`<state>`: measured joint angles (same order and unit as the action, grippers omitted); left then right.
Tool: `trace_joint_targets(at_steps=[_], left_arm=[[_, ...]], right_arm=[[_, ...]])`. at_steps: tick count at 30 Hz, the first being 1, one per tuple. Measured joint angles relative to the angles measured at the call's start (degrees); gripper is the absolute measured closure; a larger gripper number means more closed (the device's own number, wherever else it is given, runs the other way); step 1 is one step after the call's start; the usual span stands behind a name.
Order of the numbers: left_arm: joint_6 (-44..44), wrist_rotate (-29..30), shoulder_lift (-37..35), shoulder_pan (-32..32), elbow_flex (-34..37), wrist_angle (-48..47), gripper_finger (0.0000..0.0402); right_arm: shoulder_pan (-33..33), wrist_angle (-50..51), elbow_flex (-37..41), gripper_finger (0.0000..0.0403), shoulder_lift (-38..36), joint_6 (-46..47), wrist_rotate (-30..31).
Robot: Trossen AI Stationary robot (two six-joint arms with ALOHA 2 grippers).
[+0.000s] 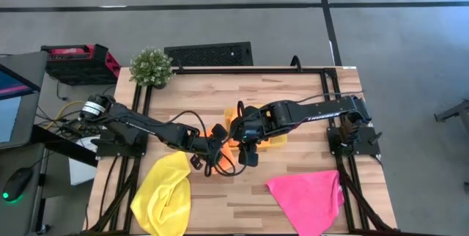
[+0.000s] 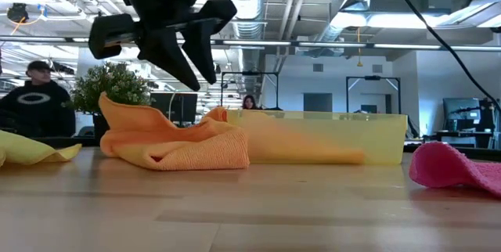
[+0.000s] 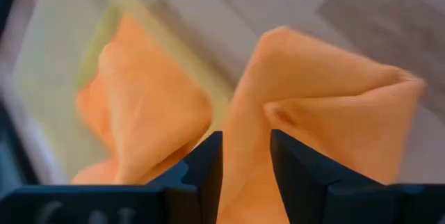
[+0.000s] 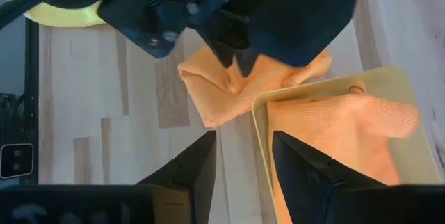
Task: Fold microfiber towels
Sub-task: Fold the orange microfiber towel
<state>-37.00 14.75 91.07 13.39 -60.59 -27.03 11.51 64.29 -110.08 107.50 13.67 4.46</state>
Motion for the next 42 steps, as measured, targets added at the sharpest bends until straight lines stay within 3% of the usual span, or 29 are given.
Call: trace_joint_targets(at_steps=[3,7,14,20,23,29,32,34,35,42], left_arm=[[6.2,2.9,-0.1,-0.1,-1.5,-2.8,0.0282],[12.4,2.1,-2.9,-0.2,-3.1,-8.3,0.0281],[26.1,2.1,-14.3,-0.2,-3.2,-17.5,0.028],[42.5,2.5,-25.1,1.4,-3.2,-22.6,0.028],[47.9,2.6,-29.5,2.7,-3.2,-24.0,0.028],[56.2,5.9,-35.1,5.6,-3.2,-27.2,0.028],[59.0,7.4,-36.2,6.7,-3.2,-28.8,0.028],[60.3,8.2,-36.7,7.1,-3.2,-30.4,0.028],[61.1,8.4,-36.7,7.5,-3.2,-31.2,0.0281],[62.3,8.7,-36.3,7.8,-3.2,-33.2,0.0281]], right_arm=[[0.0,0.0,0.0,0.0241,0.0,-0.1,0.0],[0.0,0.0,0.0,0.0243,0.0,-1.5,0.1],[0.0,-0.5,0.3,0.0244,0.0,-6.9,0.1],[-0.5,-14.6,5.8,0.0244,0.8,-14.4,0.0],[-1.2,-27.2,10.0,0.0244,0.6,-17.5,-0.1],[-2.3,-41.3,13.5,0.0244,2.7,-18.7,-0.1],[-2.4,-40.4,14.4,0.0244,5.9,-18.8,-0.6],[-2.4,-45.9,13.7,0.0244,8.9,-18.7,-1.5],[-2.4,-43.1,14.2,0.0244,9.2,-18.6,-1.6],[-2.2,-52.3,13.0,0.0244,15.1,-18.3,-1.6]])
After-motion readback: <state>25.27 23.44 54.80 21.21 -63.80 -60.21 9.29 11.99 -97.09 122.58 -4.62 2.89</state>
